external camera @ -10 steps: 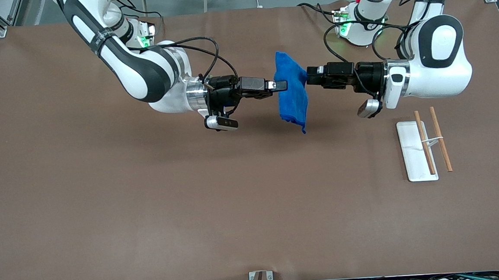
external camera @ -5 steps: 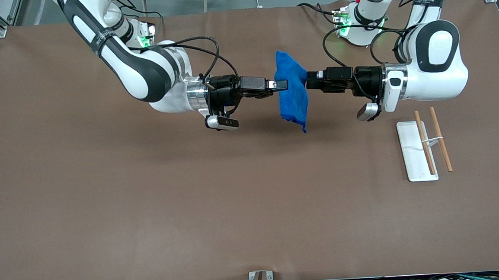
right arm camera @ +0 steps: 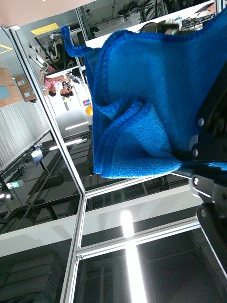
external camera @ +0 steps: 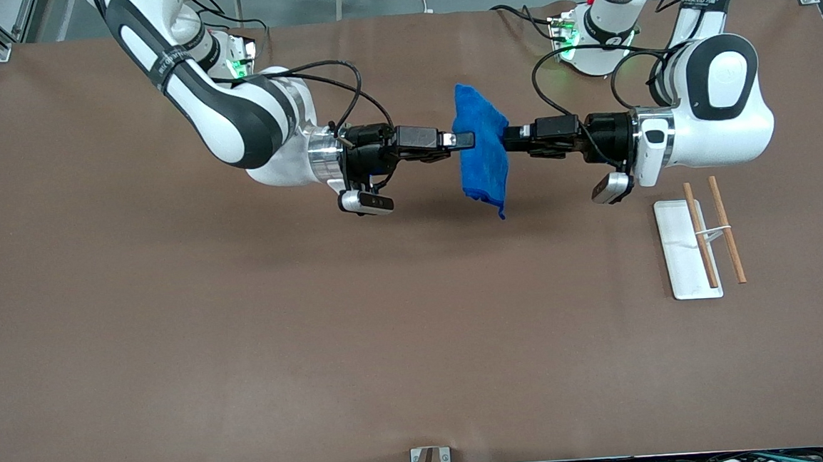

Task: Right arm passes towel to left arm to hang
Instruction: 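Grasp the towel's hanging edge with the left gripper beside the right gripper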

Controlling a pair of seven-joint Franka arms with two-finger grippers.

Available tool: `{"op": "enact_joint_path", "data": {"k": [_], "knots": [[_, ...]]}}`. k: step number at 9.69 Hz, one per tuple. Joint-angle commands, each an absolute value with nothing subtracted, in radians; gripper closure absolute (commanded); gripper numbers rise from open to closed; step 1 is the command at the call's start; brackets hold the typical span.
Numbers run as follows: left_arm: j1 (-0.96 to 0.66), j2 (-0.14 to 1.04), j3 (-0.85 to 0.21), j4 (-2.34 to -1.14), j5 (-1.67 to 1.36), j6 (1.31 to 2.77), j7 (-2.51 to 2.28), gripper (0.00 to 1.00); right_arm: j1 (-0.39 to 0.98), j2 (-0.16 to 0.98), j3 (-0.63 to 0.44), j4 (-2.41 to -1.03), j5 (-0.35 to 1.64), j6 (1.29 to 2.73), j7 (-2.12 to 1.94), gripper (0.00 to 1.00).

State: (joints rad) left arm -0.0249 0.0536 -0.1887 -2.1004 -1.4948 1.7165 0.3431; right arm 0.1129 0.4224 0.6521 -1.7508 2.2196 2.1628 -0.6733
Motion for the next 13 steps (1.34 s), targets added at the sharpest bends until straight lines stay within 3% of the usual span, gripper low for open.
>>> {"op": "enact_joint_path", "data": {"k": [1, 5, 6, 7, 13], "knots": [[-0.02, 0.075, -0.189, -2.074, -1.493, 1.744, 0.368, 1.0, 0.107, 0.425, 0.664, -1.749, 2.253, 2.157, -0.698, 1.0], [-0.014, 0.077, -0.186, -2.054, -1.438, 1.744, 0.362, 1.0, 0.107, 0.425, 0.664, -1.749, 2.253, 2.157, -0.698, 1.0], [-0.011, 0.086, -0.189, -2.065, -1.433, 1.734, 0.362, 0.69, 0.104, 0.425, 0.664, -1.749, 2.253, 2.157, -0.698, 1.0], [-0.02, 0.127, -0.192, -2.063, -1.433, 1.727, 0.367, 0.23, 0.104, 0.425, 0.664, -1.749, 2.253, 2.157, -0.696, 1.0], [-0.032, 0.155, -0.206, -2.057, -1.578, 1.735, 0.403, 0.14, 0.104, 0.425, 0.664, -1.747, 2.253, 2.157, -0.698, 1.0]]}}
